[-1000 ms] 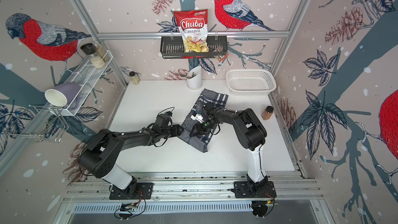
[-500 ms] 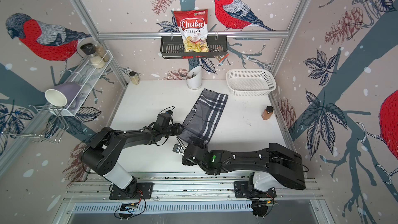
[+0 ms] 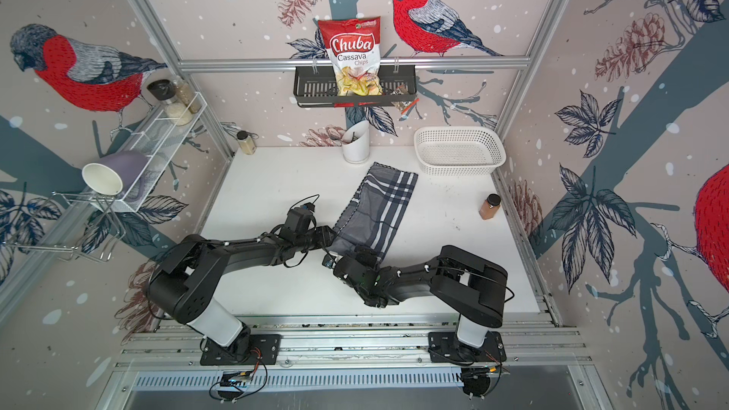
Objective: Roll up the pillowcase
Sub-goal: Roll the pillowcase at the center of the board.
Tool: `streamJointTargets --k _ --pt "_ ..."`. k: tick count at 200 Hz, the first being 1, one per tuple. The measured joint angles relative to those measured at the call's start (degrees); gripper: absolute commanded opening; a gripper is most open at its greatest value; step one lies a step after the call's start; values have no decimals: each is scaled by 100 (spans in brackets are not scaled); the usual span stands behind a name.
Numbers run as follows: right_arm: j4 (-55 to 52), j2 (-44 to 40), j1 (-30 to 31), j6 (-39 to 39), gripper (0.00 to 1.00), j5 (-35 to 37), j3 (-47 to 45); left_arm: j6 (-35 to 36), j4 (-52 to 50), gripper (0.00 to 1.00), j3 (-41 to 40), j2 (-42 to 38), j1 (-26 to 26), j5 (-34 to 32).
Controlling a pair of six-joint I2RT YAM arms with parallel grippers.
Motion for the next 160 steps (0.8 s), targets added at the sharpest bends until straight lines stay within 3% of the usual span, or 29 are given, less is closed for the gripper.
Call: streamJointTargets --k 20,50,76,121,160 --pt "-374 -35 -118 190 0 -546 101 -116 -72 64 -90 -208 101 0" --pt "-1119 -339 -391 601 0 -1534 284 -463 35 69 -557 -839 623 22" --pt "-1725 -721 -927 1043 0 -3106 544 -732 24 69 -1003 -1668 1038 17" --pt "-2531 -308 -2107 1919 0 -6612 1283 -457 22 69 -1231 -2820 1091 181" --pt "-2658 337 -2883 2293 0 -8642 1696 -114 142 74 -1381 -2992 800 581"
